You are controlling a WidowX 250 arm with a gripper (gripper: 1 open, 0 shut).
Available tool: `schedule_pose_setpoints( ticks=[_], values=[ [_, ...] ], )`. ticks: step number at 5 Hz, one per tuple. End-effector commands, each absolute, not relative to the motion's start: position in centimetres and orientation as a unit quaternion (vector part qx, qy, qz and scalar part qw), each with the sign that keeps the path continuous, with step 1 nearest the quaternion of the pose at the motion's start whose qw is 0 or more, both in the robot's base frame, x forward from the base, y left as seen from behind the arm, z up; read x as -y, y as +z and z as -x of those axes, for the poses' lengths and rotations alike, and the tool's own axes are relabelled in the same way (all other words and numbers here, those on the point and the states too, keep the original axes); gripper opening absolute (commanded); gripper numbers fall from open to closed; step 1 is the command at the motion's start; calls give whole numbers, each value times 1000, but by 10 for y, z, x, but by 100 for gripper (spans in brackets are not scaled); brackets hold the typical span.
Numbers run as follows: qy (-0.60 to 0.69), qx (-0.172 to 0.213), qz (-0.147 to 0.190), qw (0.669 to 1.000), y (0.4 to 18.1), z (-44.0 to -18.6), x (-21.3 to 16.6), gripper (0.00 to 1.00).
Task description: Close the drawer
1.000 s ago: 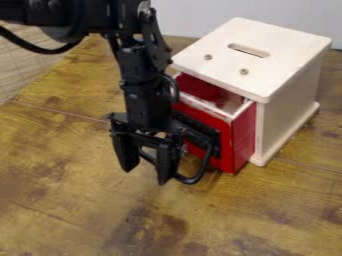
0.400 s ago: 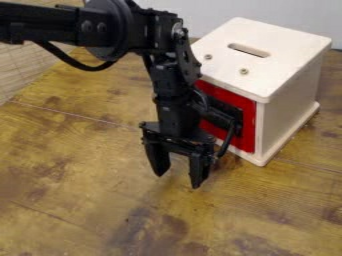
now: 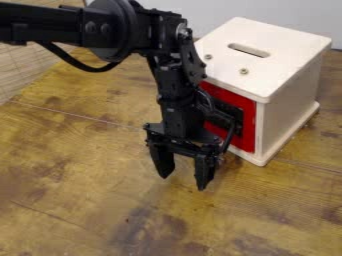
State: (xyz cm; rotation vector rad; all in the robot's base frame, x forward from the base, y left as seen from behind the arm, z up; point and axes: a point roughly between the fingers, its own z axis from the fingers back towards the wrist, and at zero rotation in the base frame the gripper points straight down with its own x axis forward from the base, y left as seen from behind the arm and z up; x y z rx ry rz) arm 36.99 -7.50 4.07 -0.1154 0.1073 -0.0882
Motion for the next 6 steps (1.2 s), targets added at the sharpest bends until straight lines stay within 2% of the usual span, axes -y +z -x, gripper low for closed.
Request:
schedule_pose_setpoints(
  ticks=[1,6],
  values=[
    [-55,-3,69,996,81,-375,87,100],
    [-36,10,78,996,82,-375,92,100]
  ],
)
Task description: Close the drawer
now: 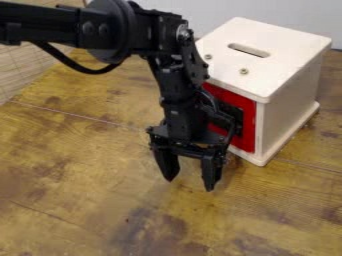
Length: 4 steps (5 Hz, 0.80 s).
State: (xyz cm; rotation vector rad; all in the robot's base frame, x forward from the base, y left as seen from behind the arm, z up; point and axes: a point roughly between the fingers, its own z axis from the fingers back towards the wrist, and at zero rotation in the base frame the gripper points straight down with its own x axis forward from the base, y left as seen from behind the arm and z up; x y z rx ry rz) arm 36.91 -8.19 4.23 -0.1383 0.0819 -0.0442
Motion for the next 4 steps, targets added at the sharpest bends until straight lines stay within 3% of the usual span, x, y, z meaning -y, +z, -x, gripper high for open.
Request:
schedule_pose_setpoints(
  ticks=[1,4],
  values=[
    [-33,13,79,996,83,-376,92,100],
    [-21,20,82,996,88,-379,92,100]
  ],
)
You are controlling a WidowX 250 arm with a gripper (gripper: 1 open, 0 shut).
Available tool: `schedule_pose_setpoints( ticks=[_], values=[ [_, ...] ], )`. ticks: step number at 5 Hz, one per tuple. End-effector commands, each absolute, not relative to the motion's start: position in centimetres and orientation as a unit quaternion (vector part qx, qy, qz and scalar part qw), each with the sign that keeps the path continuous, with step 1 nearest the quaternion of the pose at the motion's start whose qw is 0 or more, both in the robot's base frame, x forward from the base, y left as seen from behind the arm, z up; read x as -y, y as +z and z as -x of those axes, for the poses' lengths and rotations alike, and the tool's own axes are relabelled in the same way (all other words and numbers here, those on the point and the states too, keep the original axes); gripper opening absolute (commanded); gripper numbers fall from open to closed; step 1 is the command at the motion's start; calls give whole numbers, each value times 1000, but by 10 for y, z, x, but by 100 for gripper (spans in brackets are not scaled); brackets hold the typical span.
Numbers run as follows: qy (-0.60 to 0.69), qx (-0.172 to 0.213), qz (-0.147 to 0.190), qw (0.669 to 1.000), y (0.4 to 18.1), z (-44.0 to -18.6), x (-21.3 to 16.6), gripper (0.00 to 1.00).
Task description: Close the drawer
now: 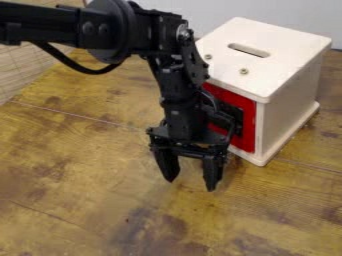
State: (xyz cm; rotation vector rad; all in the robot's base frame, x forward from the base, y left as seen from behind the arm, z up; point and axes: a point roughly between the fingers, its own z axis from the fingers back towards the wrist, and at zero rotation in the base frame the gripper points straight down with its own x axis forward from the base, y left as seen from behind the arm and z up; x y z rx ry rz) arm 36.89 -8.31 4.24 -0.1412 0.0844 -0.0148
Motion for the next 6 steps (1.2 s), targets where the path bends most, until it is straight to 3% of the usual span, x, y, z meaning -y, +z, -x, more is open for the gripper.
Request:
schedule_pose_setpoints(
  ticks=[1,4,6],
  values=[
    [-16,22,83,996,89,-380,92,100],
    [-2,30,87,996,93,-382,91,100],
    [14,37,89,995,85,-375,89,100]
  ],
)
